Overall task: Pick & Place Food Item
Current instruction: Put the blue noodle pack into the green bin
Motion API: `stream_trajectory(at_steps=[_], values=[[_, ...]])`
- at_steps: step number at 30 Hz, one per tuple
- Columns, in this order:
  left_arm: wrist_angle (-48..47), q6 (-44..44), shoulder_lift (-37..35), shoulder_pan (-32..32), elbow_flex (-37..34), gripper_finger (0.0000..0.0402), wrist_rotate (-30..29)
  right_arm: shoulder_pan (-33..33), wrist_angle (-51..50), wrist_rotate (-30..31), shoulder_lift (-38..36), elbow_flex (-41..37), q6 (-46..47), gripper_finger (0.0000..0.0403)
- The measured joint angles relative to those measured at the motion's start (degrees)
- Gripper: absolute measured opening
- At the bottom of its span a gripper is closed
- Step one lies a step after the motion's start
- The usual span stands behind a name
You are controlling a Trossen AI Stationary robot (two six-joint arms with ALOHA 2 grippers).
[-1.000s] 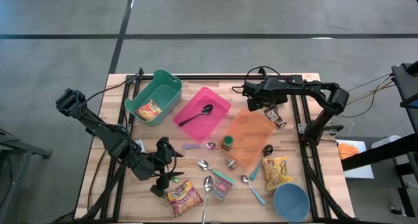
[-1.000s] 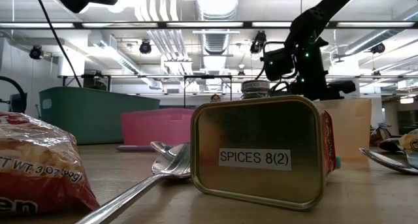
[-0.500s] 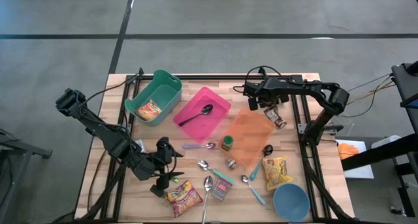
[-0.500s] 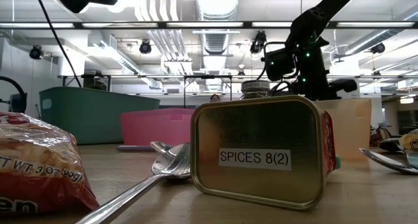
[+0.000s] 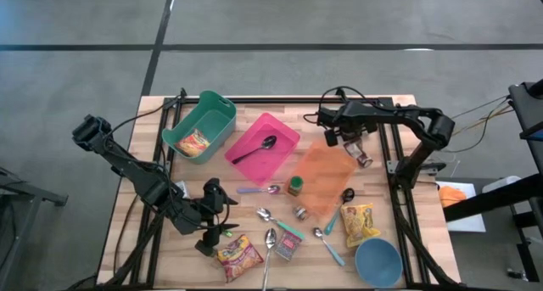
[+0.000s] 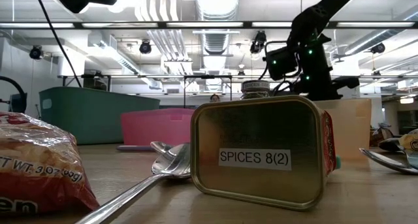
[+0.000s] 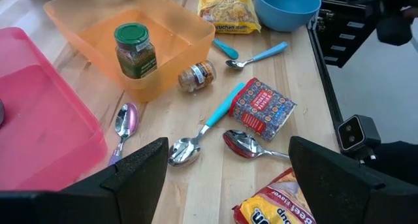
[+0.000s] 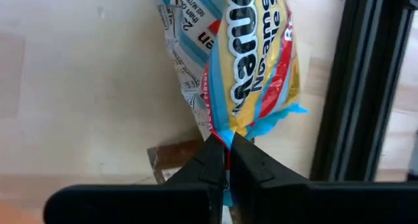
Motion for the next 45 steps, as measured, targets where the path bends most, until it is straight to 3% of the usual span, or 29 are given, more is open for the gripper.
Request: stream_trajectory(at_steps=[18, 26, 33, 40, 45], values=[[0.0, 0.15, 0.0, 0.01, 0.0, 0.0317, 0.1, 12.74, -0.15, -3.04, -19.44, 0.0, -4.18, 0.0008], [0.04, 0.15, 0.0, 0.03, 0.0, 0.0317, 0.01, 15.24, -0.08, -2.94, -23.93, 0.0, -4.0, 0.0008], [0.03, 0.2, 0.0, 0.03, 0.0, 0.0317, -0.3, 15.79, -0.04, -0.47, -24.47, 0.0, -3.7, 0.0008], [0.02, 0.33, 0.0, 0.03, 0.0, 0.0317, -0.39, 15.23, -0.51, 8.15, -24.58, 0.0, -2.13, 0.0008], [0.02, 0.33, 0.0, 0.06, 0.0, 0.0317, -0.59, 13.69, -2.05, 10.17, -24.76, 1.21, -2.35, 0.0008]])
